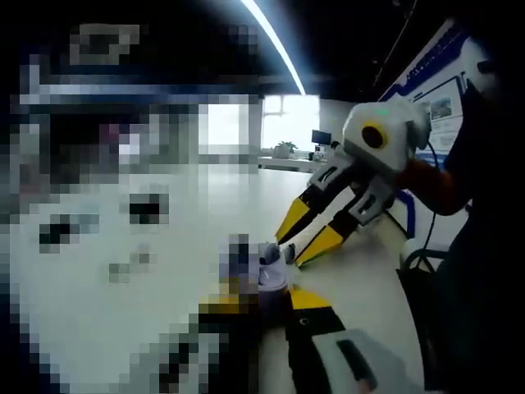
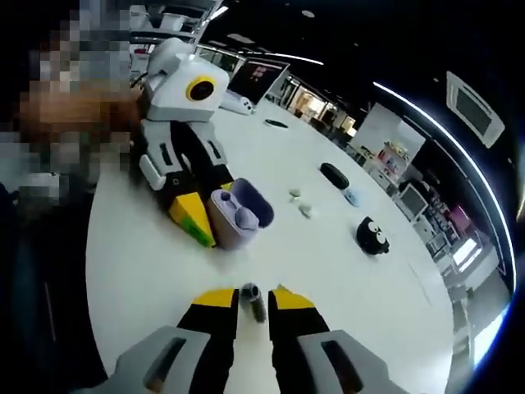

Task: Pick up the earbuds from the table and place the earbuds into the earbud case

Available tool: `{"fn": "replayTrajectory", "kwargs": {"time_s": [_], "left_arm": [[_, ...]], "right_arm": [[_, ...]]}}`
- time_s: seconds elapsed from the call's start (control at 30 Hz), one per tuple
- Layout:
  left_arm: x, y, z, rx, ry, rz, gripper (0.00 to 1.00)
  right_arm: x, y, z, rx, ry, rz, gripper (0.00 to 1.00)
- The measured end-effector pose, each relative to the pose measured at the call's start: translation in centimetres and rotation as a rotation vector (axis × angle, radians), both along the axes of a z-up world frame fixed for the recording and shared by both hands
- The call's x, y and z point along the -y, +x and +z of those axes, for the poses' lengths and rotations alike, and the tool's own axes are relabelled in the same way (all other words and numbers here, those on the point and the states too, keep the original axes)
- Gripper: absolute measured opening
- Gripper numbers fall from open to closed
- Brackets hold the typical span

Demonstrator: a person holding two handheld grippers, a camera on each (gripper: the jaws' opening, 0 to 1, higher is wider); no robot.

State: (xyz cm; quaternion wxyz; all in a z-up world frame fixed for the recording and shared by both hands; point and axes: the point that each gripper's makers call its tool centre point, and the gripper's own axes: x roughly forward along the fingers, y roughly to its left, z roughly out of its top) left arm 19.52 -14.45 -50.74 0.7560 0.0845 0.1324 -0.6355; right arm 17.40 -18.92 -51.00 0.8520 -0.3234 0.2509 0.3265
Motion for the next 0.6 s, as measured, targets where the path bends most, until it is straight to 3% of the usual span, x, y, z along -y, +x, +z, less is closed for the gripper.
{"fn": "replayTrajectory", "kwargs": {"time_s": [0.27, 0.6], "left_arm": [[0.0, -0.1, 0.0, -0.002, -0.001, -0.003, 0.19], [0.0, 0.0, 0.0, -0.006, -0.003, -0.001, 0.19]], "right_arm": [[2.7, 1.1, 0.0, -0.013, -0.042, -0.026, 0.14], [2.5, 3.2, 0.1, 0.008, -0.01, -0.024, 0.14]]}}
